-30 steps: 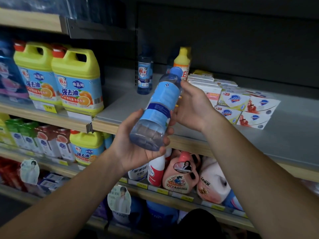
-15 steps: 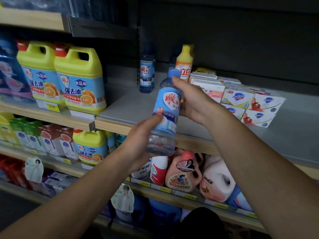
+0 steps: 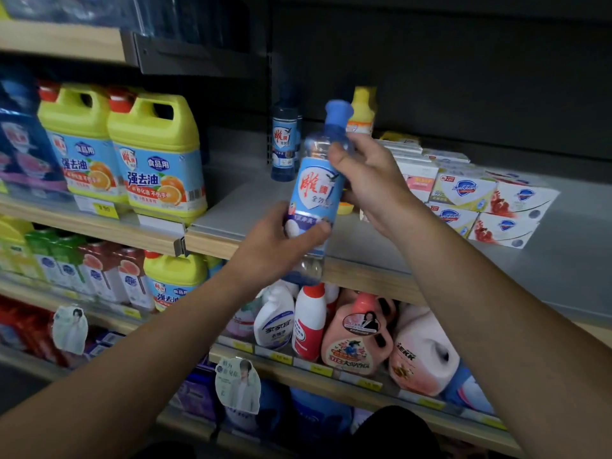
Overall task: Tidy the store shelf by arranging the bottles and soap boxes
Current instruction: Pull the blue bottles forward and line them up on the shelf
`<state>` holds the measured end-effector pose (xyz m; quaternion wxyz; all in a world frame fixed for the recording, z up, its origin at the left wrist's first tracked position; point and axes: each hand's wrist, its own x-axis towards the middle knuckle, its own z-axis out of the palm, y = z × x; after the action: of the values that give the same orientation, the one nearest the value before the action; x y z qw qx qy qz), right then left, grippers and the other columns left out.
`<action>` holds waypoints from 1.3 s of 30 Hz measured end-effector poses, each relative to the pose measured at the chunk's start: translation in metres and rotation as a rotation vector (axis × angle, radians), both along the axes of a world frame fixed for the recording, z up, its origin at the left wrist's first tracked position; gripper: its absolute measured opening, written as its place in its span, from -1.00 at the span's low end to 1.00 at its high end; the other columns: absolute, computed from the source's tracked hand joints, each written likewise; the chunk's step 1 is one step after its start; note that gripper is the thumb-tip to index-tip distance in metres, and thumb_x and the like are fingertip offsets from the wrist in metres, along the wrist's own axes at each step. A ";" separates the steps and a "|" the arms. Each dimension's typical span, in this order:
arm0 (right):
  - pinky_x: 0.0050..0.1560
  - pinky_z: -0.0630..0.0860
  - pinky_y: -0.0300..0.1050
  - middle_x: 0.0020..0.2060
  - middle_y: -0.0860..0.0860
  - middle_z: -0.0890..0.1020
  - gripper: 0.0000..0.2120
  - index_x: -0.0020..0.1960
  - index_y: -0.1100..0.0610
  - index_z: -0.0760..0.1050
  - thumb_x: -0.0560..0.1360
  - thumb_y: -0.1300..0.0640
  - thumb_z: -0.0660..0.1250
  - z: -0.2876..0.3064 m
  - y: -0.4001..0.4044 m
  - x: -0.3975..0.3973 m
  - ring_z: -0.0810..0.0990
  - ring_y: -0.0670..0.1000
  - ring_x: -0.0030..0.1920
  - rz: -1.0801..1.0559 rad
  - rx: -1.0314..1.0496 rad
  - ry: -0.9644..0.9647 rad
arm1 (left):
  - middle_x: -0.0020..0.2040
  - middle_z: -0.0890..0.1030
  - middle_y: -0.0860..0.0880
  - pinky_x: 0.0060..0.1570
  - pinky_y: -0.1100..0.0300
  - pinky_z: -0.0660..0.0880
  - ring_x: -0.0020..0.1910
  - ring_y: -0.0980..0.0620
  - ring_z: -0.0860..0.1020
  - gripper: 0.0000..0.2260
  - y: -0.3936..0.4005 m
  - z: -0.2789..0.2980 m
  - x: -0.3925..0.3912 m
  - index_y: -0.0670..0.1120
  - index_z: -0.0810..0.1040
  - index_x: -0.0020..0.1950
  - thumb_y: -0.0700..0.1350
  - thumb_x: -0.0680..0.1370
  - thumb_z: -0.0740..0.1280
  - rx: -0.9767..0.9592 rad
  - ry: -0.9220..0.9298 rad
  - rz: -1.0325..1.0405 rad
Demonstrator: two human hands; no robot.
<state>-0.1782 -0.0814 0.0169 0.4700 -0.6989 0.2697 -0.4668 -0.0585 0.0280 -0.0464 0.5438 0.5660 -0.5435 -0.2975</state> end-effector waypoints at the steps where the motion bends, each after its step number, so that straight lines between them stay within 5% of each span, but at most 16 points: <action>1: 0.09 0.61 0.04 0.06 -0.08 0.63 -0.81 0.16 -0.03 0.49 0.56 0.07 0.34 0.004 0.004 0.002 0.63 -0.06 0.08 -0.029 -0.132 0.036 | -0.04 0.66 0.07 -0.07 0.21 0.60 -0.09 0.18 0.64 -0.60 -0.004 0.000 0.005 -0.01 0.50 0.15 0.14 0.41 0.47 -0.055 -0.138 0.081; 5: 0.12 0.53 -0.25 0.16 -0.13 0.56 -0.51 0.41 0.07 0.36 0.52 0.14 0.39 0.011 0.019 0.015 0.53 -0.25 0.13 -0.033 -0.437 0.119 | -0.08 0.60 0.19 -0.18 0.46 0.48 -0.11 0.31 0.57 -0.55 -0.023 0.001 0.023 0.01 0.49 0.12 0.11 0.32 0.51 -0.168 -0.372 0.290; 11: 0.16 0.54 -0.17 0.37 -0.03 0.45 -0.41 0.49 0.02 0.24 0.53 0.06 0.39 -0.009 0.001 0.026 0.54 -0.11 0.21 -0.053 -0.397 0.251 | 0.07 0.59 0.16 -0.08 0.46 0.47 -0.02 0.31 0.56 -0.48 -0.041 -0.011 0.052 0.04 0.41 0.32 -0.05 0.41 0.52 -0.184 -0.354 0.266; 16: 0.36 0.37 0.05 0.49 0.02 0.29 -0.38 0.52 0.05 0.21 0.56 -0.18 0.25 -0.062 -0.029 0.013 0.35 0.05 0.42 -0.206 -0.410 0.738 | 0.14 0.57 0.10 -0.16 0.48 0.39 0.00 0.17 0.54 -0.46 -0.060 -0.017 0.078 0.00 0.36 0.40 -0.05 0.47 0.47 -0.162 -0.377 0.339; 21: 0.44 0.24 0.04 0.48 0.03 0.32 -0.35 0.51 0.06 0.25 0.57 -0.31 0.10 -0.099 -0.052 0.001 0.27 0.09 0.46 -0.220 -0.377 1.091 | 0.20 0.58 0.02 -0.06 0.29 0.38 0.02 0.16 0.49 -0.49 -0.085 -0.023 0.097 -0.03 0.38 0.37 -0.04 0.47 0.46 -0.137 -0.409 0.450; 39: 0.41 0.20 -0.03 0.41 -0.13 0.34 -0.33 0.44 -0.09 0.28 0.43 -0.37 -0.05 -0.114 -0.061 0.002 0.26 0.00 0.41 -0.261 -0.414 1.075 | 0.28 0.55 -0.11 0.21 0.04 0.49 0.23 -0.09 0.54 -0.57 -0.231 -0.025 0.135 -0.11 0.39 0.36 -0.03 0.54 0.39 -0.008 -0.270 0.542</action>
<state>-0.1763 -0.1419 -0.0969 0.0597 -0.8756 0.4573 -0.1439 0.0765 -0.2030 -0.0711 0.5286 0.7227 -0.4411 -0.0613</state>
